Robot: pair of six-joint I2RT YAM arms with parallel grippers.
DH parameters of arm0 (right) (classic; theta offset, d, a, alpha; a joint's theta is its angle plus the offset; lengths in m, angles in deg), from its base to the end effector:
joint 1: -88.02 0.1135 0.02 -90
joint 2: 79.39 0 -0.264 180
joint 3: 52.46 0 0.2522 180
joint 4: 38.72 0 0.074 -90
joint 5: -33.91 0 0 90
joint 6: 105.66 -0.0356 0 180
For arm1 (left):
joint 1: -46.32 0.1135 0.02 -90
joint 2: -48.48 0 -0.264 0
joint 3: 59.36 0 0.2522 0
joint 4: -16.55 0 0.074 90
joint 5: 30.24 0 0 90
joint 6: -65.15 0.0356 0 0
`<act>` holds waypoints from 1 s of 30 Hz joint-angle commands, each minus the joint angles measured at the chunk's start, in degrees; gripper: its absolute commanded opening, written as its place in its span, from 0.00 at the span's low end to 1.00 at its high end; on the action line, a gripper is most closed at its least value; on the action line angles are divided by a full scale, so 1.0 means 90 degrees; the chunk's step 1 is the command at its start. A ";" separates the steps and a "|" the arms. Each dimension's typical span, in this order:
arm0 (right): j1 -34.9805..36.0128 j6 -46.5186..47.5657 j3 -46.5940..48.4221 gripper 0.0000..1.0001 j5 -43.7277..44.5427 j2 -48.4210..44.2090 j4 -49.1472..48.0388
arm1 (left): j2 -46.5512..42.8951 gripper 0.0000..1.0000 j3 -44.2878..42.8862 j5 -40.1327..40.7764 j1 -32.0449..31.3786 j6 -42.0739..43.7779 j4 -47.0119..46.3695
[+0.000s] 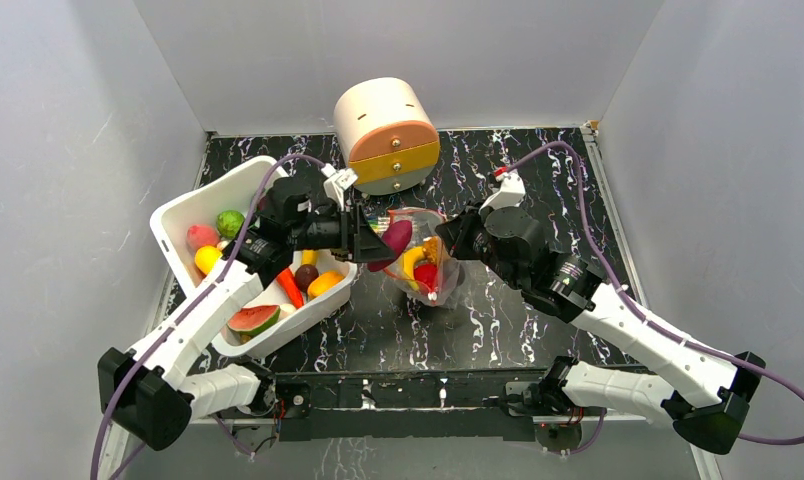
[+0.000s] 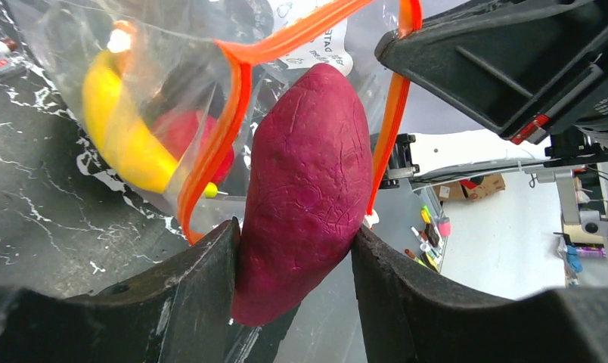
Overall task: Place the food in the zip-top bag and seal the zipper
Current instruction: Place the fake vegetable in the zipper food storage bag.
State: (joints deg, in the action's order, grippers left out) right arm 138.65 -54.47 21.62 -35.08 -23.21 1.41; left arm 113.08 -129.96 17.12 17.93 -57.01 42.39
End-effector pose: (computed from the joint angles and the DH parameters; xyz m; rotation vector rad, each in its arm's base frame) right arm 0.1445 0.1560 0.3698 0.0413 1.9923 0.6739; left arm 0.2101 -0.1409 0.3443 0.4848 2.0283 -1.3900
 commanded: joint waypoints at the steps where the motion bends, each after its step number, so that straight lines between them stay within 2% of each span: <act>1: 0.0027 0.0138 0.0109 0.00 -0.0278 -0.0160 -0.0852 | 0.0036 0.33 -0.0039 0.0094 -0.0267 -0.0275 -0.0295; 6: 0.0027 0.0080 0.0023 0.00 -0.0787 0.0002 -0.1028 | 0.0339 0.36 -0.0234 0.0506 -0.0481 -0.0242 0.0113; 14: 0.0029 -0.0212 -0.0268 0.00 -0.0914 -0.0090 -0.1101 | 0.0406 0.58 -0.0239 0.0774 -0.0603 -0.0359 0.0040; 21: 0.0028 -0.0244 -0.0313 0.00 -0.1004 -0.0046 -0.1022 | 0.0200 0.68 -0.0143 0.0978 -0.0636 -0.0251 -0.0064; 30: 0.0029 -0.0255 -0.0381 0.00 -0.0843 -0.0113 -0.0865 | -0.0059 0.69 -0.0510 0.1637 -0.0638 0.0030 0.0286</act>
State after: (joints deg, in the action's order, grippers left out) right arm 138.65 -56.35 18.47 -43.91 -22.81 -3.77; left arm 115.98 -130.97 28.03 12.38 -58.41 43.74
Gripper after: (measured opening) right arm 0.010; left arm 0.688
